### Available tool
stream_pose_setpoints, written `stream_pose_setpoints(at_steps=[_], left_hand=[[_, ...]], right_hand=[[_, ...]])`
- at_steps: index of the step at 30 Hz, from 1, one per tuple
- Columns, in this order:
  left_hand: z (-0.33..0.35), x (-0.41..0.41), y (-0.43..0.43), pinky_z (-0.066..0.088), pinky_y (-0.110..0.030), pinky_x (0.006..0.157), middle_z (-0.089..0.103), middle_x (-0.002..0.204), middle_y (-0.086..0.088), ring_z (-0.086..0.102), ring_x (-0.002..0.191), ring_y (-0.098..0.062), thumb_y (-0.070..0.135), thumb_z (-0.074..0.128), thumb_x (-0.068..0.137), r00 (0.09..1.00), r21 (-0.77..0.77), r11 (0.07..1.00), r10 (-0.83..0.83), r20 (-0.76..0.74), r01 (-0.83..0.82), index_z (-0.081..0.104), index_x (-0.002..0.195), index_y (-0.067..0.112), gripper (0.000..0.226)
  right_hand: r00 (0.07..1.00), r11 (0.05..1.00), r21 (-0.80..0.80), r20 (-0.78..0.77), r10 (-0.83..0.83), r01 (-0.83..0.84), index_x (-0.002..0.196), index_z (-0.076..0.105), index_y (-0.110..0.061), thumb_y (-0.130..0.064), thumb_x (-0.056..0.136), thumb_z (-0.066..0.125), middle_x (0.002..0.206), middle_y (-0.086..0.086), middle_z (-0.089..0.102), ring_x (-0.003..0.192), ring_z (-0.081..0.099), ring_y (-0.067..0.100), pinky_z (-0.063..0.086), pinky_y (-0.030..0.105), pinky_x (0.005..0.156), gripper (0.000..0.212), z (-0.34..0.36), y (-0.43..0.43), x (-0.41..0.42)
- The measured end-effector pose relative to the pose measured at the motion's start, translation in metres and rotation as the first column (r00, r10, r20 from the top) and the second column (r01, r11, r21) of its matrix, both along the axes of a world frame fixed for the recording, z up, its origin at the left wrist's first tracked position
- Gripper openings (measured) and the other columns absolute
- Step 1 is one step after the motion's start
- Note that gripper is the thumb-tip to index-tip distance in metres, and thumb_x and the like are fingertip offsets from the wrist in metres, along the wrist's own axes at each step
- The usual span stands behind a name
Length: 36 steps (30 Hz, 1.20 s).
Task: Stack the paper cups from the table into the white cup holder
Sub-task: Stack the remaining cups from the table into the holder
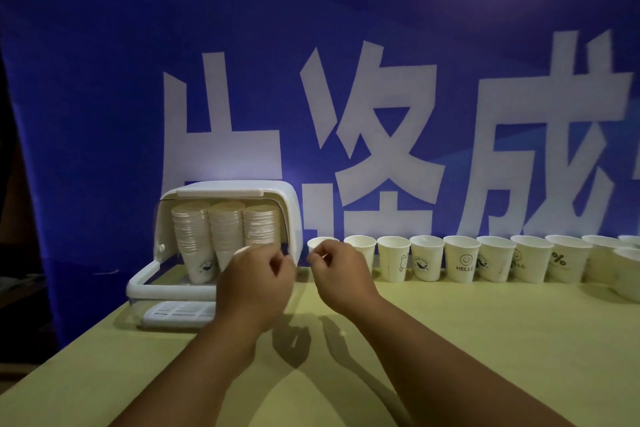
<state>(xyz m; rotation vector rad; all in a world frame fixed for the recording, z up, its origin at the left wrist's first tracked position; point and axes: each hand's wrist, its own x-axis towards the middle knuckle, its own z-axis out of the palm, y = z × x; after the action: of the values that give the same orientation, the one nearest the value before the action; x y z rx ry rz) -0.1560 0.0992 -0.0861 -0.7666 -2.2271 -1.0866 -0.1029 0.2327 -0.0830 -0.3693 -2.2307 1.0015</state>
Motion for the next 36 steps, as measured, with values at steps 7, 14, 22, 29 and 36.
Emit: stream_pose_setpoints(at_steps=[7, 14, 22, 29, 36], left_hand=[[-0.002, 0.045, 0.066, 0.053, -0.036, 0.061, 0.061, 0.062, 0.000, 0.060, 0.063, -0.017, 0.035, 0.063, 0.091, 0.976, -0.123, 0.978, -0.149, 0.157, 0.169, 0.060, 0.066, 0.018, 0.030], [0.003, 0.102, 0.152, 0.050, -0.035, 0.058, 0.062, 0.064, -0.001, 0.063, 0.067, -0.021, 0.035, 0.059, 0.091, 0.931, -0.167, 0.928, -0.296, 0.215, 0.334, 0.062, 0.069, 0.018, 0.028], [-0.014, 0.168, 0.264, 0.050, -0.032, 0.061, 0.065, 0.069, 0.002, 0.062, 0.068, -0.016, 0.038, 0.060, 0.091, 0.875, -0.180, 0.868, -0.413, 0.253, 0.462, 0.062, 0.070, 0.021, 0.026], [-0.034, 0.207, 0.353, 0.059, -0.039, 0.084, 0.067, 0.098, 0.007, 0.064, 0.089, -0.013, 0.032, 0.061, 0.089, 0.790, -0.204, 0.778, -0.517, 0.329, 0.595, 0.064, 0.098, 0.030, 0.009], [-0.058, 0.229, 0.428, 0.040, -0.049, 0.114, 0.027, 0.165, -0.004, 0.035, 0.147, -0.030, 0.062, 0.057, 0.092, 0.808, -0.468, 0.661, -0.520, 0.277, 0.586, -0.019, 0.153, 0.054, 0.097]], right_hand=[[0.982, 0.981, 0.113, 0.080, -0.168, 0.159, 0.097, 0.070, -0.024, -0.025, 0.098, 0.060, 0.078, -0.010, 0.067, 0.070, 0.063, 0.008, 0.053, 0.023, 0.066, 0.010, -0.006, 0.075, 0.080], [0.940, 0.937, 0.180, 0.116, -0.322, 0.299, 0.101, 0.071, -0.024, -0.025, 0.096, 0.063, 0.083, -0.012, 0.068, 0.073, 0.063, 0.005, 0.046, 0.015, 0.062, 0.010, -0.013, 0.168, 0.162], [0.850, 0.854, 0.192, 0.130, -0.510, 0.483, 0.092, 0.069, -0.027, -0.025, 0.097, 0.064, 0.085, -0.012, 0.068, 0.073, 0.065, 0.007, 0.060, 0.025, 0.072, 0.007, -0.023, 0.281, 0.248], [0.757, 0.759, 0.225, 0.118, -0.643, 0.610, 0.097, 0.067, -0.024, -0.024, 0.099, 0.059, 0.089, -0.007, 0.069, 0.075, 0.065, 0.009, 0.060, 0.030, 0.080, 0.008, -0.031, 0.369, 0.299], [0.762, 0.774, 0.088, 0.134, -0.633, 0.627, 0.154, 0.019, -0.040, -0.009, 0.093, 0.067, 0.135, -0.003, 0.055, 0.100, 0.052, 0.013, 0.053, 0.028, 0.081, 0.084, -0.051, 0.424, 0.319]])
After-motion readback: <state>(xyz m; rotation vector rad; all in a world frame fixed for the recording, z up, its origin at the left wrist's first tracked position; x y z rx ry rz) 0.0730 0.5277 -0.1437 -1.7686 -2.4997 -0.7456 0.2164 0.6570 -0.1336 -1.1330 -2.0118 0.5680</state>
